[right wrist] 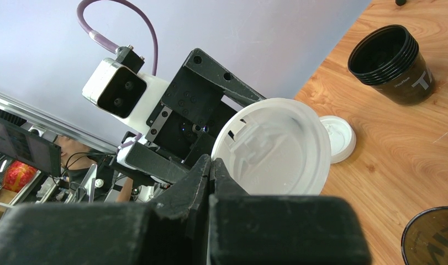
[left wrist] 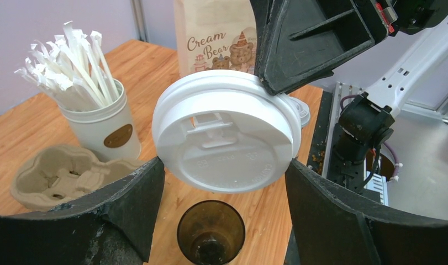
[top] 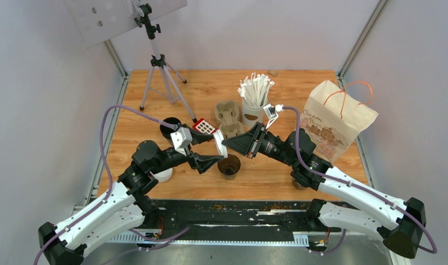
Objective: Pack the takeout coffee
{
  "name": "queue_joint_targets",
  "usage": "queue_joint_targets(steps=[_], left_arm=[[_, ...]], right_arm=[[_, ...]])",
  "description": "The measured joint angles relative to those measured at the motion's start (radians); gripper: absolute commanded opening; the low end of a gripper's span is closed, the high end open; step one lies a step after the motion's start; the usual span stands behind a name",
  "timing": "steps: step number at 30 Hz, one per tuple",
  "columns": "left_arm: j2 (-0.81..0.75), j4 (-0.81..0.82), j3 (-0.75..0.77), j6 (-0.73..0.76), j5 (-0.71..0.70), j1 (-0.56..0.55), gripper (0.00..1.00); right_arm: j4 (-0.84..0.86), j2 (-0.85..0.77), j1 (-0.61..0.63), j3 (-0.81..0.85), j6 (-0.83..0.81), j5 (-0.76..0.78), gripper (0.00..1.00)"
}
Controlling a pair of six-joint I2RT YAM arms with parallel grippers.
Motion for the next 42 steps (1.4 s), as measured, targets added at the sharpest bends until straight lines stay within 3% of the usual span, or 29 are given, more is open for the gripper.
queue_joint_targets(steps=[5,10,13,19,33,42], left_arm=[[0.0,-0.003,0.0,-0.001,-0.005,0.0,0.77],[0.002,-0.022,0.001,-0.005,-0.022,0.0,0.76],[0.021,-0.09,0.029,-0.012,-0.045,0.0,0.74],[0.129,-0.365,0.214,-0.04,-0.135,-0.001,0.73],[0.53,-1.048,0.74,-0.091,-0.381,-0.184,0.73],[0.818,-1.248,0.889,-0.12,-0.427,-0.244,0.72]], right_arm=[[-0.001,0.0,0.0,0.0,0.0,0.001,0.07],[-0.011,0.0,0.0,0.0,0.002,0.006,0.22],[-0.046,-0.006,0.0,0.0,-0.003,0.027,0.42],[-0.203,-0.078,0.0,0.017,-0.052,0.11,0.99],[-0.645,-0.297,0.0,0.12,-0.238,0.424,1.0],[-0.75,-0.413,0.0,0.121,-0.3,0.559,1.0]])
